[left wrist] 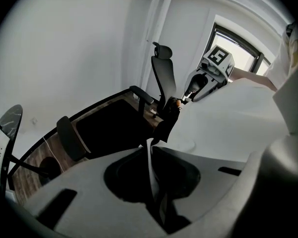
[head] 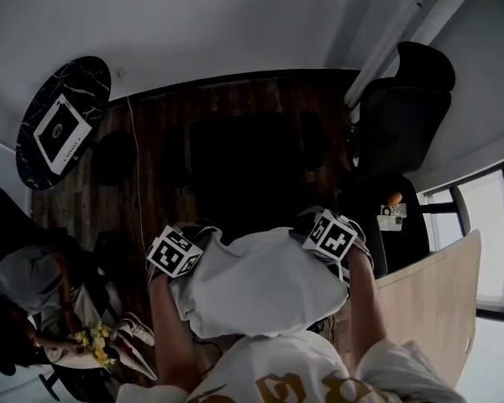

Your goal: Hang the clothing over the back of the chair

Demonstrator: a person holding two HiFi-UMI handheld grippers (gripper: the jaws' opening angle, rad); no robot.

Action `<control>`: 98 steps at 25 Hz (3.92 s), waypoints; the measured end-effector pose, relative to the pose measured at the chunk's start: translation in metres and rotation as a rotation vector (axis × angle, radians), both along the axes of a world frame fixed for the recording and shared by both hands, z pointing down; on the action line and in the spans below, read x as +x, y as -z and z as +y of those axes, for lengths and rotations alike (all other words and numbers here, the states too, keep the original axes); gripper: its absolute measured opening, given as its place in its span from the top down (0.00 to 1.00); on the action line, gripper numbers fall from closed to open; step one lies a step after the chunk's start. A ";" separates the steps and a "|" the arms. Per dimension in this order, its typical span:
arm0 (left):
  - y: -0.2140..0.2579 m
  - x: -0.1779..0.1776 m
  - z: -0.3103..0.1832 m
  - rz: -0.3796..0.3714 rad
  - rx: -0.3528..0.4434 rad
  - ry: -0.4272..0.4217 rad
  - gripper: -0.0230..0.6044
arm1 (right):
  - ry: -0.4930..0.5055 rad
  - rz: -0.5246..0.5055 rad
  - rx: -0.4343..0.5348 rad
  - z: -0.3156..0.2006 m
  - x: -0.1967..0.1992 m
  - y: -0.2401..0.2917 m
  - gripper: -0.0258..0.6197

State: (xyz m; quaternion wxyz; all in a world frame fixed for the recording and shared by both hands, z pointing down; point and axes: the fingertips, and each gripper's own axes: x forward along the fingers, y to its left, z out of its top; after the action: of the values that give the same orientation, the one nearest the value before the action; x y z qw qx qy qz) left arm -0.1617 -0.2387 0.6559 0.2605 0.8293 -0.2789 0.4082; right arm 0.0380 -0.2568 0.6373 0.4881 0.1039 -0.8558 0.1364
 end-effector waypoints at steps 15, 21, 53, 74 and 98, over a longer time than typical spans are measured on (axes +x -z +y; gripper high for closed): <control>-0.009 -0.022 -0.003 -0.082 -0.043 0.010 0.42 | 0.040 0.015 -0.015 0.007 0.000 -0.009 0.78; 0.017 -0.013 -0.011 0.044 0.013 0.076 0.43 | 0.040 0.016 0.039 -0.004 0.000 0.001 0.78; 0.166 -0.038 0.034 0.211 0.504 0.400 0.93 | -0.212 -0.207 0.402 0.030 -0.003 0.154 0.94; 0.214 -0.025 0.145 0.399 0.620 0.504 0.93 | -0.550 -0.575 0.564 0.125 -0.006 0.235 0.94; 0.241 0.029 0.226 0.489 0.756 0.547 0.93 | -0.664 -0.651 0.702 0.238 -0.007 0.233 0.94</control>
State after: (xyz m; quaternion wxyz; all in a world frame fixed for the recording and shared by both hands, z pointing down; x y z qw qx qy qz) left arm -0.1330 -0.0127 0.4149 0.0978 0.8332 -0.5442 -0.0093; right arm 0.0315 -0.0190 0.4040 0.0674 0.4750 -0.8773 0.0154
